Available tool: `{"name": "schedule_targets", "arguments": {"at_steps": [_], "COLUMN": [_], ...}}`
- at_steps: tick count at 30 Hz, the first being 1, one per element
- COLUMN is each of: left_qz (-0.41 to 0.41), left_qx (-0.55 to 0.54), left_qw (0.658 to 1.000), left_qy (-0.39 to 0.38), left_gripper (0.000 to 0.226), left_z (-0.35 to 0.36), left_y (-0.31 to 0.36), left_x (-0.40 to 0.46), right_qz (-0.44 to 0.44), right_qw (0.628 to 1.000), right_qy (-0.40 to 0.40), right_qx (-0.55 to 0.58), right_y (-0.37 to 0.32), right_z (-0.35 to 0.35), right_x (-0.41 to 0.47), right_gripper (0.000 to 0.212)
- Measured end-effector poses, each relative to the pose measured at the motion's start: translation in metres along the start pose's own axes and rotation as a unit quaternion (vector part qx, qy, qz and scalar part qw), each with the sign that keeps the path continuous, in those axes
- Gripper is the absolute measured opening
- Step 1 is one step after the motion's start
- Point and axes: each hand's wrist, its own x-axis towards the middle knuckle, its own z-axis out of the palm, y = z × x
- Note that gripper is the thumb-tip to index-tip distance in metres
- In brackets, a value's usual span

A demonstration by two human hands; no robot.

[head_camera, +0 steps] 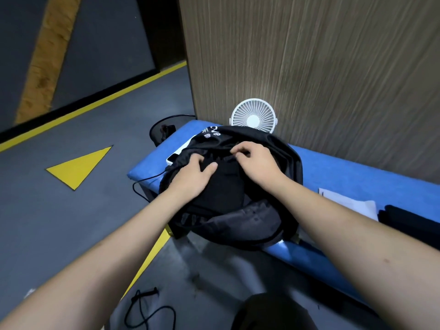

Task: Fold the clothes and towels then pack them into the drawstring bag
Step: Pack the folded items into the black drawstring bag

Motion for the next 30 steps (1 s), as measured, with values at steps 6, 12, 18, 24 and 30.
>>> {"name": "schedule_targets", "arguments": {"at_steps": [6,12,18,24,30], "left_qz": [0.081,0.090,0.189,0.286,0.454], "left_qx": [-0.028,-0.027,0.118,0.200,0.276], "left_qw": [0.995,0.985,0.956,0.881,0.844], "left_qy": [0.044,0.148,0.193,0.319,0.073], "left_gripper": [0.042,0.031,0.030,0.022,0.034], "left_z": [0.003,-0.005,-0.002,-0.008,0.021], "left_y": [-0.008,-0.015,0.004,0.036,0.027], "left_x": [0.000,-0.003,-0.025,-0.035,-0.018], "right_qz": [-0.071,-0.031,0.002,0.023,0.023], "right_qw": [0.993,0.977,0.982,0.988,0.988], "right_qy": [-0.086,-0.206,-0.190,-0.147,-0.095], "right_qx": [-0.044,-0.034,-0.003,-0.041,-0.122], "right_y": [-0.008,0.010,0.015,0.013,0.006], "right_z": [0.006,0.009,0.006,-0.004,-0.029], "right_x": [-0.021,-0.033,-0.034,-0.027,-0.022], "right_gripper": [0.064,0.122,0.103,0.064,0.029]}}
